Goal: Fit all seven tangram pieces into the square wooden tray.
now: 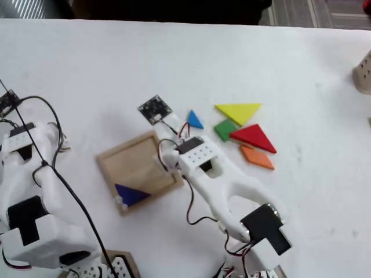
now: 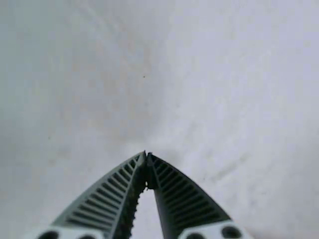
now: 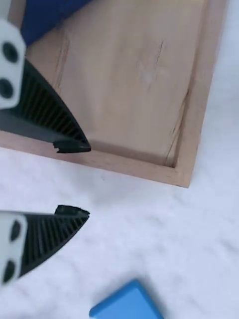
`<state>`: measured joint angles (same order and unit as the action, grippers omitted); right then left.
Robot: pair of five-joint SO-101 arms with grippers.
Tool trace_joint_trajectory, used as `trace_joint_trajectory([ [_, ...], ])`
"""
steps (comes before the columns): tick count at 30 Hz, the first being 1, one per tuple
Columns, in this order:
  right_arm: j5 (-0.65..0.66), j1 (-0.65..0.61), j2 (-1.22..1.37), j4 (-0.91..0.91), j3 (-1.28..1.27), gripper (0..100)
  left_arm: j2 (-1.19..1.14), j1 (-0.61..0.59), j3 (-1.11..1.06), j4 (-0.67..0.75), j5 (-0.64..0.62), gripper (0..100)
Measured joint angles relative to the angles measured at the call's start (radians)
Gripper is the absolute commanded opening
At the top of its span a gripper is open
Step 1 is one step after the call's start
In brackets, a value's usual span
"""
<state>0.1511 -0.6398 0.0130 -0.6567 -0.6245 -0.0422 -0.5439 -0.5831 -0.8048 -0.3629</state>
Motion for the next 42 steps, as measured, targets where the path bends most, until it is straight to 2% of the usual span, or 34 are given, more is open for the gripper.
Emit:
trace_joint_trajectory([
  [12,0.0,-0.048,0.054,-0.026,0.029,17.3,0.0,0.0,0.0,0.0,0.0,2],
  [23,0.0,-0.018,0.187,-0.192,0.216,17.2,0.0,0.0,0.0,0.0,0.0,2],
  [28,0.0,0.025,0.187,-0.212,0.216,15.5,0.0,0.0,0.0,0.0,0.0,2],
  [32,0.0,0.077,0.187,-0.232,0.218,1.5,0.0,0.0,0.0,0.0,0.0,2],
  [36,0.0,0.112,0.187,-0.253,0.218,6.2,0.0,0.0,0.0,0.0,0.0,2],
  [42,-0.037,0.19,0.186,-0.342,0.227,6.7,0.0,0.005,0.0,0.0,0.0,2],
])
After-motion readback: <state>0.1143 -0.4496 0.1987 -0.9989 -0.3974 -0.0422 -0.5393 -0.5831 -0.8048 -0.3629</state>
